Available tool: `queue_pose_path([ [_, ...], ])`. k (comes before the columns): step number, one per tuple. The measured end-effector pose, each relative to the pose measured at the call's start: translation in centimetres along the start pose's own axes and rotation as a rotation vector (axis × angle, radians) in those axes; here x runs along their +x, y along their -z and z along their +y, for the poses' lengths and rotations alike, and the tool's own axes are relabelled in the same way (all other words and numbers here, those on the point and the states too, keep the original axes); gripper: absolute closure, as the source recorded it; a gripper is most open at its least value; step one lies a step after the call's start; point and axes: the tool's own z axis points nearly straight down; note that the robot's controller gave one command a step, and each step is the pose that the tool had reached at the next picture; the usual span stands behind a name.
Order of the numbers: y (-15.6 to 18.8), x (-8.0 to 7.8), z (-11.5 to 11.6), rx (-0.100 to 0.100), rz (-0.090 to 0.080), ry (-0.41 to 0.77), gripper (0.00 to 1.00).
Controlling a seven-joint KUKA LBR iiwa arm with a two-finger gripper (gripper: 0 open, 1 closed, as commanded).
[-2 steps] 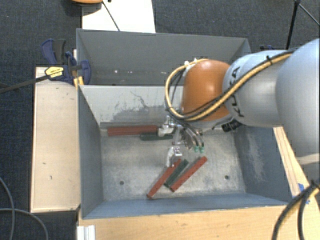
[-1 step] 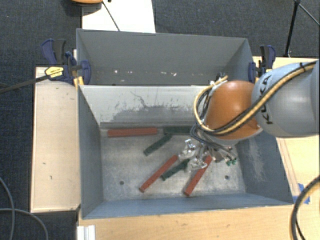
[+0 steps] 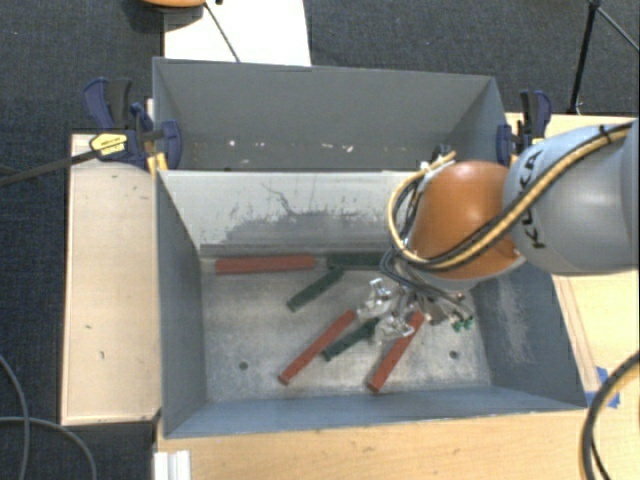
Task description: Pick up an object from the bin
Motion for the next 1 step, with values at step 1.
queue_pose_path([
  [1, 16.98, 1.8, 2.32, 0.003, -0.004, 0.054, 1.0],
])
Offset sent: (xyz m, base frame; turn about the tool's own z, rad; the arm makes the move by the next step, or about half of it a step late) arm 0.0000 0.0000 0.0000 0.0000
